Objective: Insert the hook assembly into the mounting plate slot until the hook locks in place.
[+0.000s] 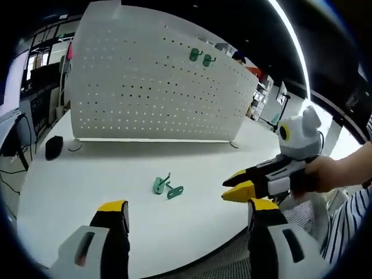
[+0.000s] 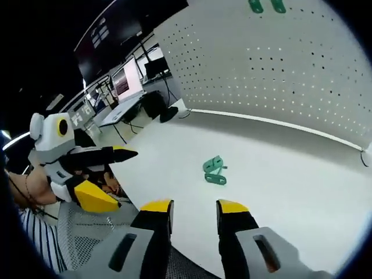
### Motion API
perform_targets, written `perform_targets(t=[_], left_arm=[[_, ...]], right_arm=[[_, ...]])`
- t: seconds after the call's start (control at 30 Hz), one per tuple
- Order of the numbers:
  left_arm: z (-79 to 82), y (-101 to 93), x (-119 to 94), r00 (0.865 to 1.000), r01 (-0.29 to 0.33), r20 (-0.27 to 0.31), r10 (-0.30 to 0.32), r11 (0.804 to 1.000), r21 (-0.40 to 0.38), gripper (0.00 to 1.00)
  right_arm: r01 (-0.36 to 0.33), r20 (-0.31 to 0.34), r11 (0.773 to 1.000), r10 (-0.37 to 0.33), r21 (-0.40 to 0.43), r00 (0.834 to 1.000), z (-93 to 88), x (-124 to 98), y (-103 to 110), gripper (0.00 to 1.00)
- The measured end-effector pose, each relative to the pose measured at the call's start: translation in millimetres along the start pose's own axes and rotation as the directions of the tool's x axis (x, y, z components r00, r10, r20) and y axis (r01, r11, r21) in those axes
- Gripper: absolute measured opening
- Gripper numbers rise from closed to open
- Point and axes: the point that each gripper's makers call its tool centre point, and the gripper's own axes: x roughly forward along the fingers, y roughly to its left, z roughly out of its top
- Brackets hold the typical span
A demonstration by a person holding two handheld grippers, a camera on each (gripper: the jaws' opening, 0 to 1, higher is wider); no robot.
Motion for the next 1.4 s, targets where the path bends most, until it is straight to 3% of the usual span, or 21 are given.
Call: perform_targets(t=[0.37, 0.83, 0.97, 1.23, 1.4], left_arm=[[-0.3, 4.7, 1.0, 1.000, -0.020, -0.002, 0.020, 1.000, -0.002, 0.86], [0.1, 6.9, 1.6, 0.999, -0.033, -0.003, 0.033, 0.999, -0.007, 0.85], [0.0, 8.3, 1.8, 0.999, -0.038, -0.002, 0.038, 0.999, -0.007, 0.85], [1.7, 9.0, 1.4, 0.999, -0.045, 0.007, 0.045, 0.999, -0.010, 0.84], [1.1, 10.1, 2.4, 0.999, -0.048, 0.004, 0.048, 0.999, -0.014, 0.83]], right_arm=[[0.008, -0.024, 0.999, -0.007, 0.032, 1.000, 22.8, 44.2, -15.9, 0.23], [0.060, -0.085, 0.988, -0.048, 0.144, 0.995, 28.5, 99.3, -28.8, 0.19], [0.084, -0.112, 0.957, -0.055, 0.278, 0.992, 25.8, 106.8, -34.1, 0.17], [0.128, -0.142, 0.933, -0.084, 0.336, 0.986, 25.4, 117.9, -42.5, 0.14], [0.145, -0.162, 0.932, -0.094, 0.334, 0.982, 25.2, 123.8, -44.2, 0.10]])
